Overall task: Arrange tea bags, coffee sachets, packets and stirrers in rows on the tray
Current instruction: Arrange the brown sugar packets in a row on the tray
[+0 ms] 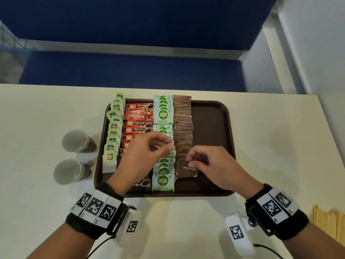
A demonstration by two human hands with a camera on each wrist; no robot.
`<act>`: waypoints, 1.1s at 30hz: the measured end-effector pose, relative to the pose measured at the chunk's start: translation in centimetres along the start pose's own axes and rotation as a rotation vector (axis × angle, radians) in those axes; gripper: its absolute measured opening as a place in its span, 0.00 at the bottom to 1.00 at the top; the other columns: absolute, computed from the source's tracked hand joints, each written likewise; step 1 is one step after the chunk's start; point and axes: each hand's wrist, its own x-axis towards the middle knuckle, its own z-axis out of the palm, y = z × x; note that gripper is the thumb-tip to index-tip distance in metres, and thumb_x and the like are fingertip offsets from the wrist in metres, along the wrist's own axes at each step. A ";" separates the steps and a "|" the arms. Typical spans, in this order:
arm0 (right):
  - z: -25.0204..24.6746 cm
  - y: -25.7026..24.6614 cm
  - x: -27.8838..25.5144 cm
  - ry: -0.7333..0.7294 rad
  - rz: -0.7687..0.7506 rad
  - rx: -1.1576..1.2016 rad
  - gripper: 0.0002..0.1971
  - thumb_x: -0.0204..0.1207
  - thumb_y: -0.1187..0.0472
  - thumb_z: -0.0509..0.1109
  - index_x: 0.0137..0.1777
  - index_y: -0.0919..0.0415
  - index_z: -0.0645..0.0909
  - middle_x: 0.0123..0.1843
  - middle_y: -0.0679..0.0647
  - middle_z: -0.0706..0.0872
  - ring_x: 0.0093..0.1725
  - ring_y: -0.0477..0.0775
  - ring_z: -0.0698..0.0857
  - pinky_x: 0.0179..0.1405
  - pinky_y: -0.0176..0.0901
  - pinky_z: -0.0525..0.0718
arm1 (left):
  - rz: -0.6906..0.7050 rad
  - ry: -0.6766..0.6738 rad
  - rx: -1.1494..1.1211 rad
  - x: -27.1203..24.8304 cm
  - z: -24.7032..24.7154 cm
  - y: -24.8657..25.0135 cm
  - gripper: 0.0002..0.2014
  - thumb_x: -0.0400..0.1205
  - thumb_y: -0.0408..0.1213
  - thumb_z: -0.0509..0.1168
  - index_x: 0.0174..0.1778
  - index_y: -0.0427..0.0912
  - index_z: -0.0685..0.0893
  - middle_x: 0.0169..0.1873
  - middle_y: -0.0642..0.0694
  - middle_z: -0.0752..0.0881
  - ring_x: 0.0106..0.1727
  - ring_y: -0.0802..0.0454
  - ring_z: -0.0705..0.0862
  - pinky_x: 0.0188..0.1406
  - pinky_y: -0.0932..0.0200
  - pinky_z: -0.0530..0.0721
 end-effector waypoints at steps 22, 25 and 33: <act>3.6 1.1 -0.1 0.044 -0.021 -0.312 0.04 0.87 0.53 0.75 0.57 0.44 0.84 0.55 0.40 0.71 0.51 0.44 0.80 0.45 0.42 0.85 | 0.003 -0.029 -0.020 -0.2 -0.8 -0.4 0.06 0.84 0.39 0.79 0.56 0.50 0.93 0.45 0.52 0.96 0.42 0.54 0.96 0.41 0.64 0.90; 3.8 1.1 -0.1 0.050 -0.025 -0.335 0.04 0.87 0.53 0.74 0.58 0.44 0.83 0.56 0.40 0.71 0.52 0.44 0.80 0.46 0.45 0.89 | 0.007 -0.031 -0.014 0.0 -0.7 -0.4 0.06 0.85 0.40 0.79 0.56 0.50 0.93 0.44 0.53 0.96 0.42 0.54 0.96 0.40 0.65 0.88; 4.2 1.3 -0.1 0.070 -0.010 -0.341 0.09 0.86 0.52 0.75 0.60 0.42 0.79 0.57 0.38 0.71 0.57 0.43 0.77 0.48 0.45 0.90 | 0.008 -0.030 -0.020 0.2 -0.5 -0.4 0.06 0.84 0.37 0.79 0.55 0.49 0.93 0.44 0.51 0.96 0.41 0.54 0.96 0.37 0.70 0.86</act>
